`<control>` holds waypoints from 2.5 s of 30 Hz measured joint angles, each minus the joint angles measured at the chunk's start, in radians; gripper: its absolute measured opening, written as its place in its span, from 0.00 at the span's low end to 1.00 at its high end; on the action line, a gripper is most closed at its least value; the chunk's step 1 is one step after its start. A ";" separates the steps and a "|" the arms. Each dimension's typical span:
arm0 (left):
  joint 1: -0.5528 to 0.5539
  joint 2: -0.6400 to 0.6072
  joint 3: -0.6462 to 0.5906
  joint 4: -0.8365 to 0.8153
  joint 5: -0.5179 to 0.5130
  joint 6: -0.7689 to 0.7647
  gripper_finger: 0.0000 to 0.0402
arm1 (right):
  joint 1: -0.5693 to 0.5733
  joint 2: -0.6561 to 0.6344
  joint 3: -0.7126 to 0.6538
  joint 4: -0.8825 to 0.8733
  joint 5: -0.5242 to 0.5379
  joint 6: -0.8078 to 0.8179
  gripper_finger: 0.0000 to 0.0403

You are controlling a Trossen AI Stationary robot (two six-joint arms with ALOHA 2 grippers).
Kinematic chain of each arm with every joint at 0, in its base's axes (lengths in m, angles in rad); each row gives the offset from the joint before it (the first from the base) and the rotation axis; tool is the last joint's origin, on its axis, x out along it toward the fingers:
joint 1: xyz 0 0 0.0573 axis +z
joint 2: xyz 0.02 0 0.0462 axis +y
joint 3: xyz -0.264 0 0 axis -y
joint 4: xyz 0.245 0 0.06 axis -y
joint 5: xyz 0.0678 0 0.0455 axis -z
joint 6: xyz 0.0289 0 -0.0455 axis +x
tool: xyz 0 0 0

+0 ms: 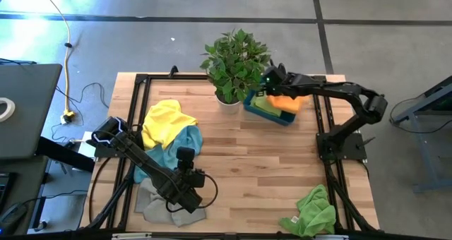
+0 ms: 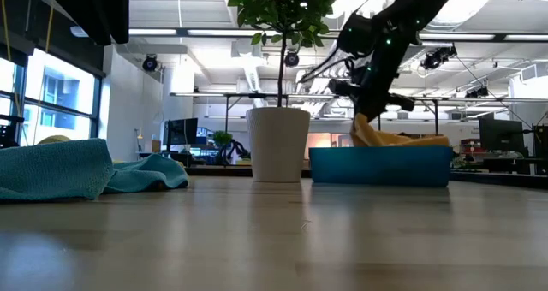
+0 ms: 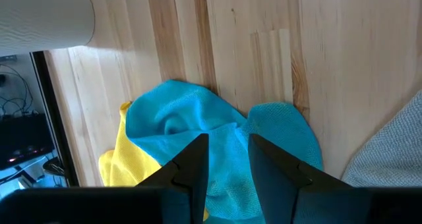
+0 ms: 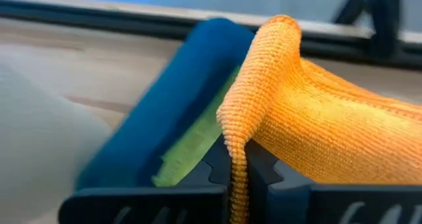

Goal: Fold microfiber towels
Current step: Put the orange towel into the blue bin, then fold the green towel

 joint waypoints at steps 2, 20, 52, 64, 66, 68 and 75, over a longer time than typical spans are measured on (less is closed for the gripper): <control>0.000 0.000 0.000 0.000 0.000 0.000 0.25 | 0.001 0.000 0.000 0.035 -0.008 -0.009 0.00; -0.013 0.000 0.000 0.000 0.001 -0.005 0.25 | 0.033 0.005 0.000 0.033 -0.116 0.001 0.00; -0.019 0.000 0.000 0.014 0.008 -0.037 0.25 | 0.141 -0.150 0.000 -0.080 -0.268 -0.331 0.44; -0.003 0.000 0.000 0.033 -0.015 -0.053 0.25 | 0.665 -0.164 0.000 -0.507 -0.553 -0.053 0.44; -0.004 0.000 0.000 0.034 -0.015 -0.053 0.25 | 0.759 -0.164 0.000 -0.522 -0.560 -0.010 0.44; -0.004 0.000 0.000 0.034 -0.015 -0.053 0.25 | 0.848 -0.164 0.000 -0.524 -0.576 0.024 0.44; -0.004 0.000 0.000 0.039 -0.014 -0.063 0.25 | 1.123 -0.163 -0.002 -0.521 -0.584 0.239 0.44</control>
